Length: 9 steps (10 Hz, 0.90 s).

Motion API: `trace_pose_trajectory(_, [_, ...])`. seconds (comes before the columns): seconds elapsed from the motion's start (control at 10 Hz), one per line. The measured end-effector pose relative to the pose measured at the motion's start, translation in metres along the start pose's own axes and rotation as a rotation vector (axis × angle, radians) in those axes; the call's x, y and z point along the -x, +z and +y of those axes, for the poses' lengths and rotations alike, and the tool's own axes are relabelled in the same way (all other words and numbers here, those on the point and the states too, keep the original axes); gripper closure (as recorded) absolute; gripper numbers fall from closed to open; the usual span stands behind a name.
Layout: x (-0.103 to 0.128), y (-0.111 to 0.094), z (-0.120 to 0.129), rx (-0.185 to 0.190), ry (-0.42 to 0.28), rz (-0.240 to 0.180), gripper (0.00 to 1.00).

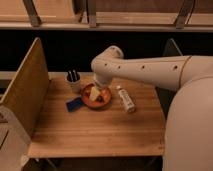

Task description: Wipe the white sponge on the table

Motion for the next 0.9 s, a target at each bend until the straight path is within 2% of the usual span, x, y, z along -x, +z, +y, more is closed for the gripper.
trace_pose_trajectory(0.2, [0.002,0.008,0.022,0.041,-0.052,0.008,0.20])
trace_pose_trajectory(0.7, [0.004,0.008,0.022,0.039,-0.059,0.011,0.20])
trace_pose_trajectory(0.8, [0.009,0.012,0.023,0.042,-0.088,0.014,0.20])
trace_pose_trajectory(0.9, [0.022,0.021,0.030,0.056,-0.144,0.014,0.20])
